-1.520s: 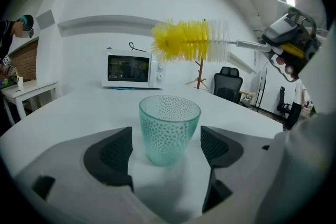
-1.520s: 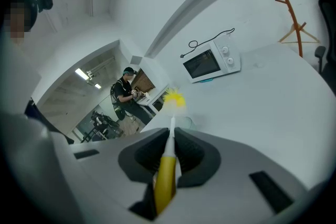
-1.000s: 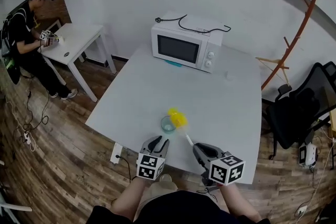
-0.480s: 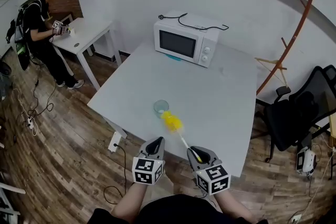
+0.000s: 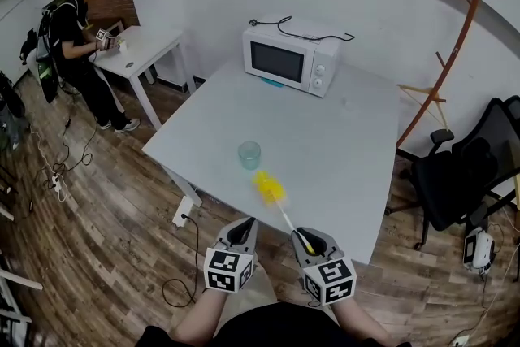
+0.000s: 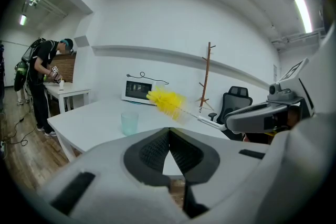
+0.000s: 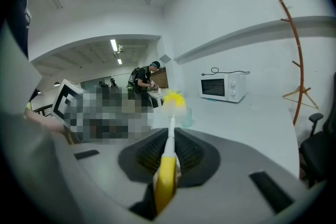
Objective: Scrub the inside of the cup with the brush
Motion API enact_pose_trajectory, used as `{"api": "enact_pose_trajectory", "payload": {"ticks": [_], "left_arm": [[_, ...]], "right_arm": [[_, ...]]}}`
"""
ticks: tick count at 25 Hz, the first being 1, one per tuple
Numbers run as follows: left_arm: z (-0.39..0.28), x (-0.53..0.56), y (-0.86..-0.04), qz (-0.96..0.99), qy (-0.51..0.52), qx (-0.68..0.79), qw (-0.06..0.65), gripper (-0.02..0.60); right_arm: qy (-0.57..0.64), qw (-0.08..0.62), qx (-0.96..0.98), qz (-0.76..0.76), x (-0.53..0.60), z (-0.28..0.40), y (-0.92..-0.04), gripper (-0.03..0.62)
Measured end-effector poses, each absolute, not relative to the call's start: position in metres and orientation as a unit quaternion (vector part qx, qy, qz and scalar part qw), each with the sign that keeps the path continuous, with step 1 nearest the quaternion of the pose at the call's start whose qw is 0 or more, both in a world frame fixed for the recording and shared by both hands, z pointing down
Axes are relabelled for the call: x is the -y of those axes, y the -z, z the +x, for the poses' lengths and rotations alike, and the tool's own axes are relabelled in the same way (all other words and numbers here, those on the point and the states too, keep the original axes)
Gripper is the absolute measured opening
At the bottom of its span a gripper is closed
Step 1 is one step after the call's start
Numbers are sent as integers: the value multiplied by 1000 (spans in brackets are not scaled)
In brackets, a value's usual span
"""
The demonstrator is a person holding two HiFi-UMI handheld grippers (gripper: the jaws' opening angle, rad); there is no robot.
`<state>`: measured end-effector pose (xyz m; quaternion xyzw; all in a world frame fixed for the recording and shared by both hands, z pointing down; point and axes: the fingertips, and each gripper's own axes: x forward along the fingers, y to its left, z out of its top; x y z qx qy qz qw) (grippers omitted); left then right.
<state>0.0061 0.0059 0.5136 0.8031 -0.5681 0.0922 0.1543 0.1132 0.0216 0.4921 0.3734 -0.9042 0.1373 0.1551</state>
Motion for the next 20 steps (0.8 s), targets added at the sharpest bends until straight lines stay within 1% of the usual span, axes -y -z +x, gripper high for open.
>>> {"api": "enact_pose_trajectory", "payload": {"ticks": [6,20], "left_arm": [[11,-15,-506,802,-81,572,153,17],[9,-29,-500,805,-89,569,143,18]], "right_arm": [[-134,153,909,365,-30,115,-494,49],[-135,140,912,362,-44,109,-493,49]]}}
